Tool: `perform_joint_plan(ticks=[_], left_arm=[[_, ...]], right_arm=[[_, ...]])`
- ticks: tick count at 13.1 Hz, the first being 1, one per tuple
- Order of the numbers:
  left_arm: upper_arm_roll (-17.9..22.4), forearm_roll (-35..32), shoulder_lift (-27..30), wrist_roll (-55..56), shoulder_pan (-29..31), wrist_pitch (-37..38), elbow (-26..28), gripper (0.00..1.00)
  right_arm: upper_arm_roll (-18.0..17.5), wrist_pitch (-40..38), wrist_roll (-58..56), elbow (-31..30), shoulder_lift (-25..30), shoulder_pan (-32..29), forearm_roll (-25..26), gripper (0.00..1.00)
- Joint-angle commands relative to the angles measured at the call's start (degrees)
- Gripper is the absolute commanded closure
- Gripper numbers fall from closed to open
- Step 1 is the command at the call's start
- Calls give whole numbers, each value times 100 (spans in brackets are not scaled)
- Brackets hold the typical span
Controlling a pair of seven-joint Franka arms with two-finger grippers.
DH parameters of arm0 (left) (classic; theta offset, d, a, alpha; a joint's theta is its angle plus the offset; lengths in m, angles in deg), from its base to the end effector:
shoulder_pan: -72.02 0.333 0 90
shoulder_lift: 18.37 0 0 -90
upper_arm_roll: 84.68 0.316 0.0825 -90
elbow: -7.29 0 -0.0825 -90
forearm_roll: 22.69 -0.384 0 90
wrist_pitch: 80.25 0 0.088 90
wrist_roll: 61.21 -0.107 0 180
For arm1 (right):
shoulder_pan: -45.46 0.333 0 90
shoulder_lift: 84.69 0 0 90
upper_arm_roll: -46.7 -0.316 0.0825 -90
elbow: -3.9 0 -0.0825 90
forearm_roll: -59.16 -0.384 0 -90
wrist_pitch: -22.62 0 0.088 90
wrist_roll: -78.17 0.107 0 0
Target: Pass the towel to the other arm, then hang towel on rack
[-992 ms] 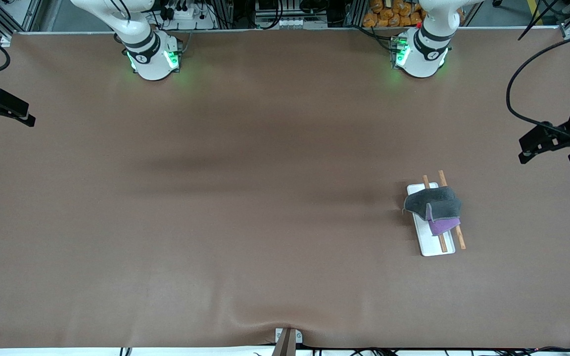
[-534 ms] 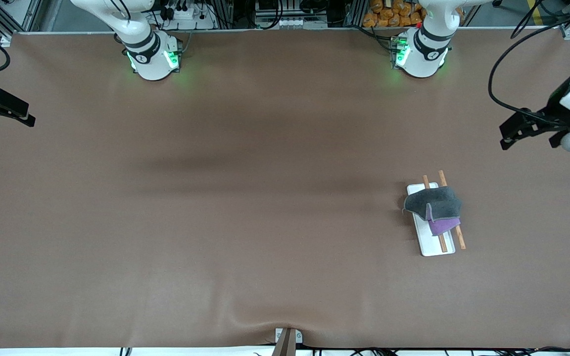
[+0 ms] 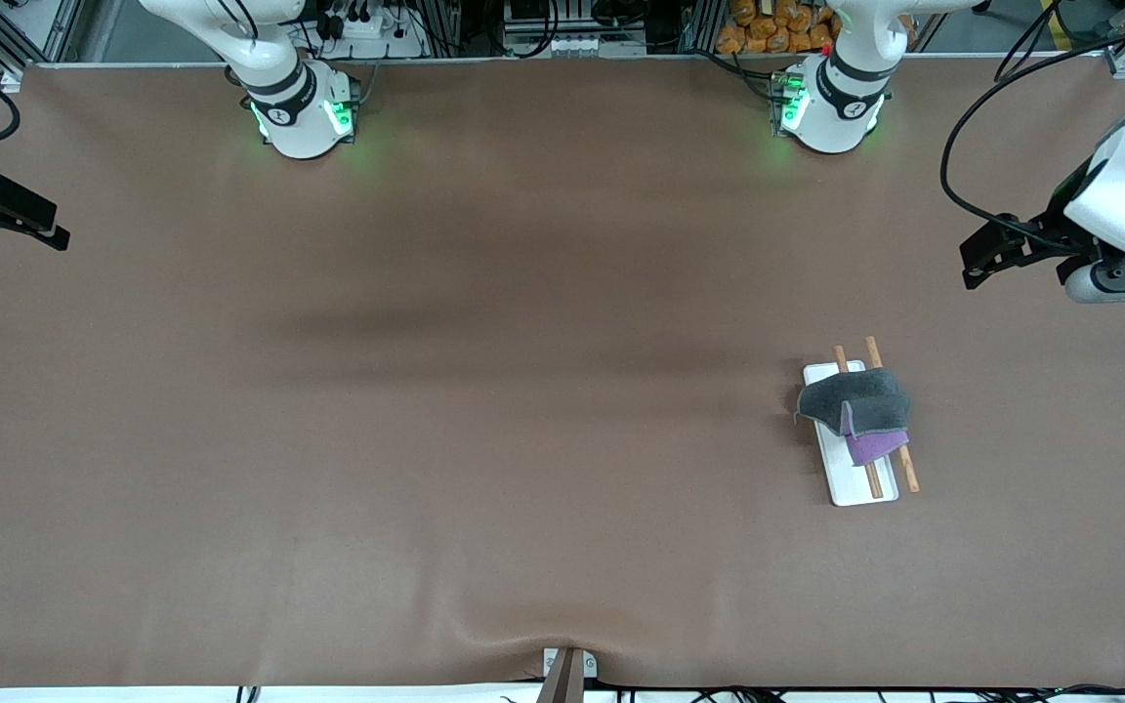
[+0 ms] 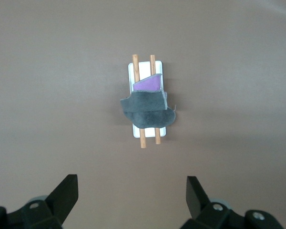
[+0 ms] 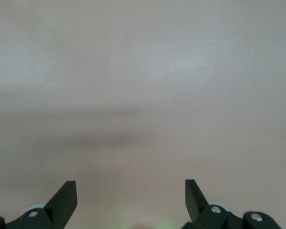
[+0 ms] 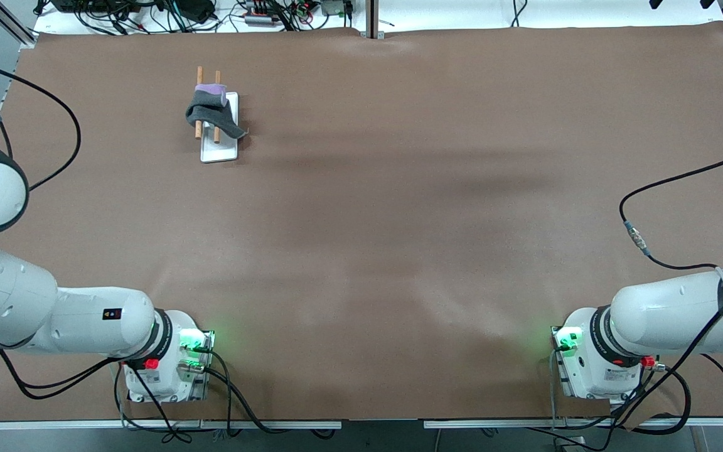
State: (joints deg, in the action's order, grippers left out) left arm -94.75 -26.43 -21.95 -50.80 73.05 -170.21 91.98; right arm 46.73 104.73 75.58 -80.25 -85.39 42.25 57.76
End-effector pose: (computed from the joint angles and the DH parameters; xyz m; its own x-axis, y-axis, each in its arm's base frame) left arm 0.5687 -0.0799 0.6336 0.9989 0.0245 0.0398 0.0264 -0.9985 -0.0479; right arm 0.5435 -0.0279 0.6536 0.9989 -0.0079 -0.0466 -0.0092 -0.9996 -0.0265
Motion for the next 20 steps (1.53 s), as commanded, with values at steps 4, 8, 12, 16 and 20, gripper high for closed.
perform_joint_plan(ticks=[4, 8, 12, 16, 20], left_arm=[[216, 5, 445, 67, -85, -13, 381, 0], [418, 110, 621, 67, -138, 22, 583, 0], [497, 347, 744, 67, -147, 127, 777, 0], [585, 347, 709, -38, -147, 198, 646, 0], [585, 321, 691, 23, -147, 303, 532, 0]], right_arm=[[5, -20, 92, 74, -19, -13, -79, 0], [5, -20, 92, 74, -19, -4, -79, 0], [5, -20, 92, 74, -19, -4, -79, 0], [5, -20, 92, 74, -19, -4, -79, 0], [5, -20, 92, 83, -19, -13, -79, 0]])
